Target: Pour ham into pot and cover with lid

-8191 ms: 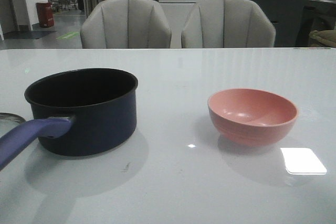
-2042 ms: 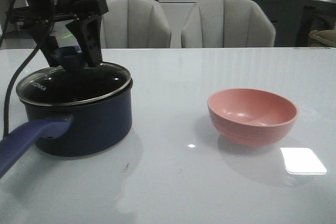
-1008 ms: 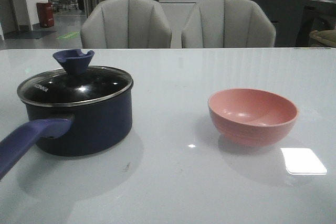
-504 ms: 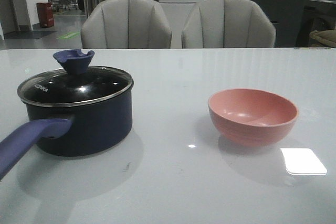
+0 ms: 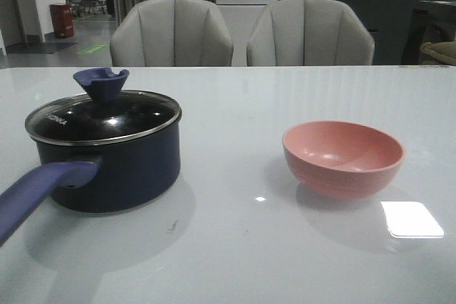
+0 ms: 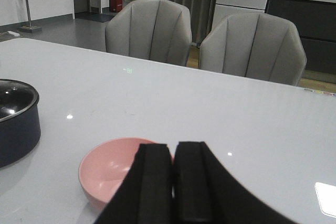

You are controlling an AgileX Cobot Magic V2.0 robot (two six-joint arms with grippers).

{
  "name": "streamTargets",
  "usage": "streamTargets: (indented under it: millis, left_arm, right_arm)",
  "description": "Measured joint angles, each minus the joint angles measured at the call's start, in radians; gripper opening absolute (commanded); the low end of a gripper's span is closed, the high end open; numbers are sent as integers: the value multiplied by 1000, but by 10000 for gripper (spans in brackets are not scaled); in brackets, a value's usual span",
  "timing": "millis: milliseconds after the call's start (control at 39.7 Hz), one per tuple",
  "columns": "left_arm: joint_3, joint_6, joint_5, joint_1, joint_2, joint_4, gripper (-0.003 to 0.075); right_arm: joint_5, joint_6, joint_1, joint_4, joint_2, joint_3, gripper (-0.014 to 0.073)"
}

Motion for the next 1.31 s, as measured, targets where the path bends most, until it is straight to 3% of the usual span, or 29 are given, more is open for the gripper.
streamTargets:
  millis: [176,1059,1311]
  left_arm:
    - [91,0,-103,0,-120,0,103]
    - [135,0,-190,7,-140,42,113]
    - [353,0,-484,225,-140,49,113]
  right_arm:
    - [0,0,0,0,0,0,149]
    - [0,0,0,0,0,0,149]
    - [0,0,0,0,0,0,149]
